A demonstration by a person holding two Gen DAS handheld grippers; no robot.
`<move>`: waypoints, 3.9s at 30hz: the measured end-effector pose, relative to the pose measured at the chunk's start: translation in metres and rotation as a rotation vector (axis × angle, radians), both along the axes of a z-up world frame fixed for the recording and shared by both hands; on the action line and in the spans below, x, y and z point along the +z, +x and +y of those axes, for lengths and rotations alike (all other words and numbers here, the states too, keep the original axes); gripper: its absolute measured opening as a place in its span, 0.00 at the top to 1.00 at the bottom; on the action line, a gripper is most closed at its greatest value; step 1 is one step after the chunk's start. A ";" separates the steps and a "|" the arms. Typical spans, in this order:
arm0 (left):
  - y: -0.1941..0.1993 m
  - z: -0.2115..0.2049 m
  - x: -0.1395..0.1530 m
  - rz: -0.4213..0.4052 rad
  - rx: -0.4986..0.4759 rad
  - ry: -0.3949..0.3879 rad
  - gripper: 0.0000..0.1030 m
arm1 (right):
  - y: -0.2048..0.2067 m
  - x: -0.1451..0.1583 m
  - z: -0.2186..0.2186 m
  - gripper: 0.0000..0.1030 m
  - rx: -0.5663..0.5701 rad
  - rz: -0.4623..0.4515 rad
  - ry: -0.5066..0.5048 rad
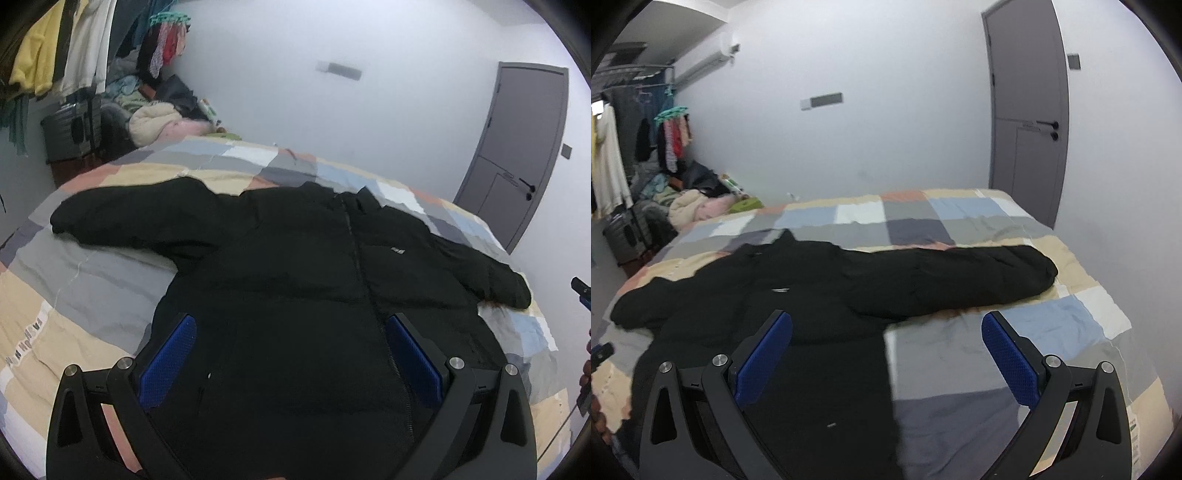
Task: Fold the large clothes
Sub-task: 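Move the right gripper to the jacket's sleeve cuff and grasp it, then lift the held sleeve with the right gripper and fold it across the jacket body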
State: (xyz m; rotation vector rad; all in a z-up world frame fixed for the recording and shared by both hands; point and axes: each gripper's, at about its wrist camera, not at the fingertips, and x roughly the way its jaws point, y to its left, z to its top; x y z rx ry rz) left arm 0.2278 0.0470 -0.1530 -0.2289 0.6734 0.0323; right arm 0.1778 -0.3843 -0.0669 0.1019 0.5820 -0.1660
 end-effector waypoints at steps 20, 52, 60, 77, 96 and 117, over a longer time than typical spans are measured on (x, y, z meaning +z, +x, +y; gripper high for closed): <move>0.049 -0.034 -0.061 0.121 -0.015 0.068 0.00 | 0.096 -0.156 -0.252 0.00 -0.378 0.039 0.564; 0.078 -0.060 -0.078 0.132 -0.003 0.165 0.00 | 0.165 -0.153 -0.332 0.95 -0.434 -0.189 0.482; 0.053 -0.053 -0.053 0.071 -0.011 0.174 0.00 | 0.133 -0.059 -0.304 0.96 -0.387 -0.257 0.382; -0.010 -0.037 -0.015 -0.046 -0.069 0.215 0.00 | 0.115 0.108 -0.137 0.96 -0.162 -0.348 0.148; -0.004 0.008 -0.014 -0.083 -0.047 0.234 0.00 | 0.193 0.135 0.140 0.96 0.292 -0.270 -0.039; 0.013 0.096 -0.043 0.001 0.093 0.069 0.00 | 0.244 -0.074 0.375 0.92 0.686 0.100 0.004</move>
